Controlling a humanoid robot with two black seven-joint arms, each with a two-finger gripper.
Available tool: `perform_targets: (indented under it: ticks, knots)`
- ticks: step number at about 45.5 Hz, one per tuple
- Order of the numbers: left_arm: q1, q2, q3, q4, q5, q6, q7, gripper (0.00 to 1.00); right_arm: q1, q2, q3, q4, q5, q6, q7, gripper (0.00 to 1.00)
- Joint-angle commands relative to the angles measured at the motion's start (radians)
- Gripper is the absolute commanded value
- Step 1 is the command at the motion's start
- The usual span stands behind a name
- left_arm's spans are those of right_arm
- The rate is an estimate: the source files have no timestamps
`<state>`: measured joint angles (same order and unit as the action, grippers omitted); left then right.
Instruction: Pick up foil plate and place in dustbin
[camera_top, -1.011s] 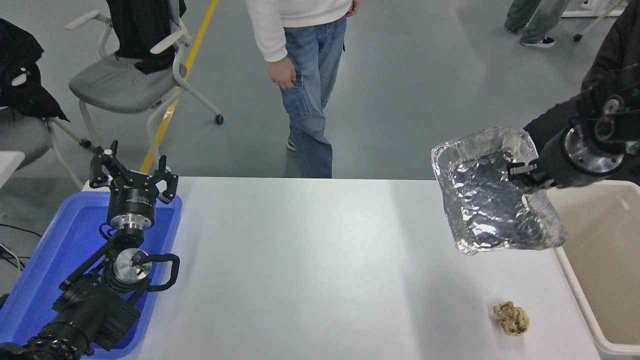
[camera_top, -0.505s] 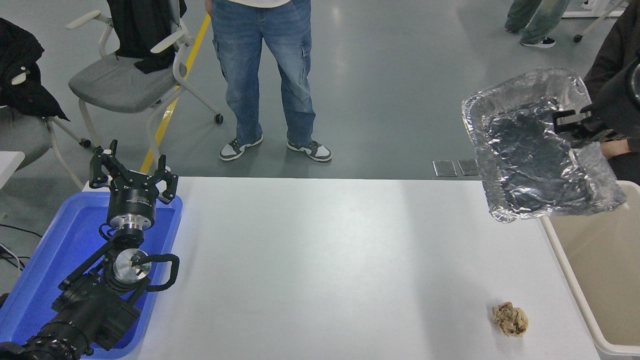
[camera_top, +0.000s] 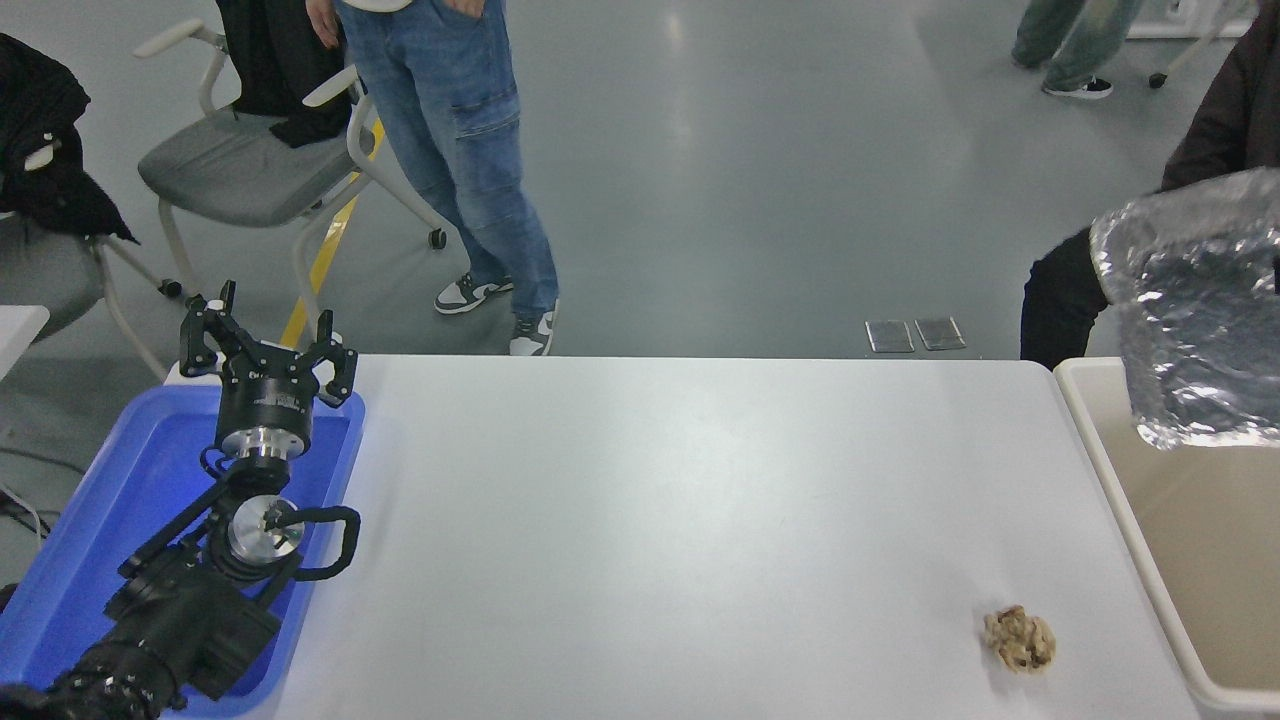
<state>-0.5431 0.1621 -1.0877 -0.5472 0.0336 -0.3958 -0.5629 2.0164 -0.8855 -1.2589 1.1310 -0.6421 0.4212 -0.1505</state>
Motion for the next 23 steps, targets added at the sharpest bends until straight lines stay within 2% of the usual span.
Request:
perform_targets:
  ticks: [1,10,23]
  knots:
    - [0.000,-0.001,0.000,0.001,0.000,0.000,-0.002,0.99,-0.577,-0.130,0.450,-0.336,-0.123,-0.068,0.006,0.00]
    - [0.000,-0.001,0.000,0.000,0.000,0.000,-0.002,0.99,-0.968,-0.018,0.794,-0.565,-0.123,-0.176,0.005,0.00]
    - [-0.001,-0.001,0.000,0.001,0.000,0.000,-0.002,0.99,-1.271,0.181,0.926,-0.766,-0.114,-0.401,0.005,0.00]
